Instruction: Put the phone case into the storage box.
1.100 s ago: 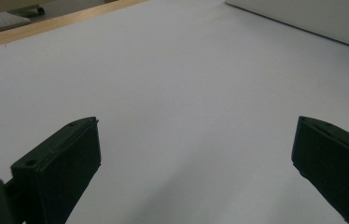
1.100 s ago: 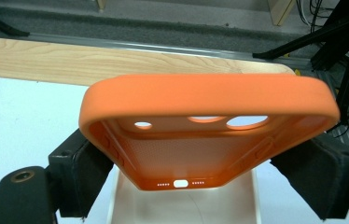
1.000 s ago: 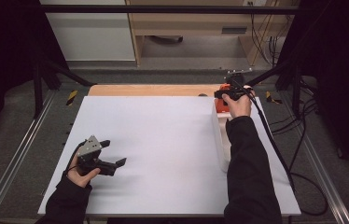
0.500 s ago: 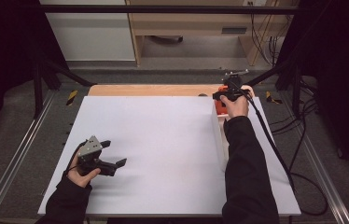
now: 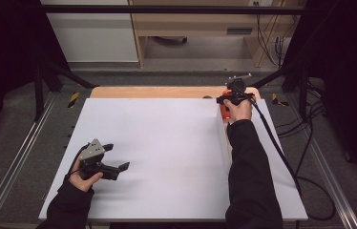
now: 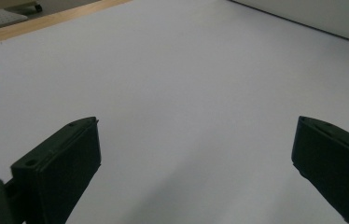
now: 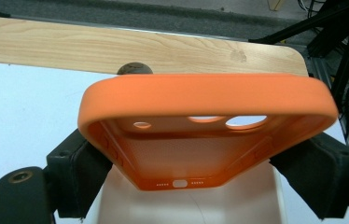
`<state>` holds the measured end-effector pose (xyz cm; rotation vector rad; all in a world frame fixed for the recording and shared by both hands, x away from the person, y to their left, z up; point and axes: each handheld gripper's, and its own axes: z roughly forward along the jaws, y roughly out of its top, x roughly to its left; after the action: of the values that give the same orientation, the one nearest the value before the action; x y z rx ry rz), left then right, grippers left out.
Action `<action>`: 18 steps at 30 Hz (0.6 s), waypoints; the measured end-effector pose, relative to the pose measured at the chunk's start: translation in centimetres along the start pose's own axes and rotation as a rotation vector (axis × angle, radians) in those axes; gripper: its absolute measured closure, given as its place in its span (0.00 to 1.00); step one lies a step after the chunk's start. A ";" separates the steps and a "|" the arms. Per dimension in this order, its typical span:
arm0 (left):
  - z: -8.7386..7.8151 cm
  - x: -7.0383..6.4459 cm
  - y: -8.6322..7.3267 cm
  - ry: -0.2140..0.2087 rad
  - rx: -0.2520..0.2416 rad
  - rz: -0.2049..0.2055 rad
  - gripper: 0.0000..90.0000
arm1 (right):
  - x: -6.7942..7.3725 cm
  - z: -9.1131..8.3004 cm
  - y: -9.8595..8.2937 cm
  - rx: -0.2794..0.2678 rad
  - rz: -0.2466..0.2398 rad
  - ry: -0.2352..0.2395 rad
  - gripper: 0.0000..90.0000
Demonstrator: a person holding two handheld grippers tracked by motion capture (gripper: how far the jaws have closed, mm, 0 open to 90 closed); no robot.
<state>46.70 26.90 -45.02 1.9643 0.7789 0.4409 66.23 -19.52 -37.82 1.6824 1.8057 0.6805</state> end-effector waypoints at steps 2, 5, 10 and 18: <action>0.0 0.0 0.0 0.000 0.000 0.000 0.01 | 0.0 0.2 -0.1 0.005 0.004 0.000 0.17; 0.0 0.0 0.0 0.000 0.000 0.001 0.01 | -0.1 0.3 -0.3 0.007 0.012 0.002 0.17; 0.1 0.0 0.0 0.000 0.007 0.003 0.01 | -0.2 0.6 -0.4 0.005 0.014 0.002 0.17; 0.1 0.0 0.0 0.000 0.010 0.006 0.01 | -0.2 0.7 -0.4 -0.001 0.015 -0.002 0.17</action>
<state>46.72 26.81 -45.11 1.9764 0.7770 0.4416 66.44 -19.77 -38.57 1.6967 1.7932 0.6854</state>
